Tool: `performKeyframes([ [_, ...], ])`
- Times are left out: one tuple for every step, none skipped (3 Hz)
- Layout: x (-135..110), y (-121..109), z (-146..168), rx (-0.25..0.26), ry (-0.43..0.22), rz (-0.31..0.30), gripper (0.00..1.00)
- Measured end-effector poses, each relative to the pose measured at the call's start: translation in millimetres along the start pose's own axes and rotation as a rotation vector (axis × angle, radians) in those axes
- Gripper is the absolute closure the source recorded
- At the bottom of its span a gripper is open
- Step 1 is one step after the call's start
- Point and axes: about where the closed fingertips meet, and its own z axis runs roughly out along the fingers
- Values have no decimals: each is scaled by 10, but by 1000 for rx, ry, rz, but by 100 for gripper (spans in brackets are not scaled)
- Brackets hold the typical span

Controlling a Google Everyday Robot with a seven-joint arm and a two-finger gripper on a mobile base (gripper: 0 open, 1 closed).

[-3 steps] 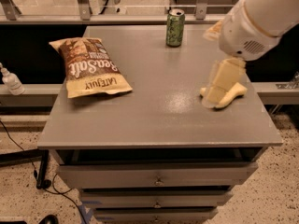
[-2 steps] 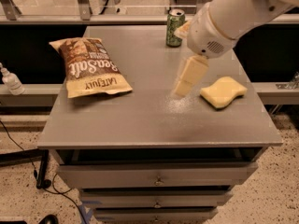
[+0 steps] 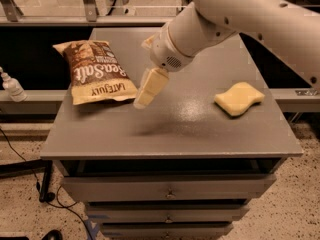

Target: Move brown chip bag near sponge

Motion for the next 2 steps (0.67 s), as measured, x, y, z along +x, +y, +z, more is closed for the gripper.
performKeyframes([
  [-229, -45, 449, -26, -61, 6, 0],
  [-420, -145, 756, -24, -101, 17, 0],
])
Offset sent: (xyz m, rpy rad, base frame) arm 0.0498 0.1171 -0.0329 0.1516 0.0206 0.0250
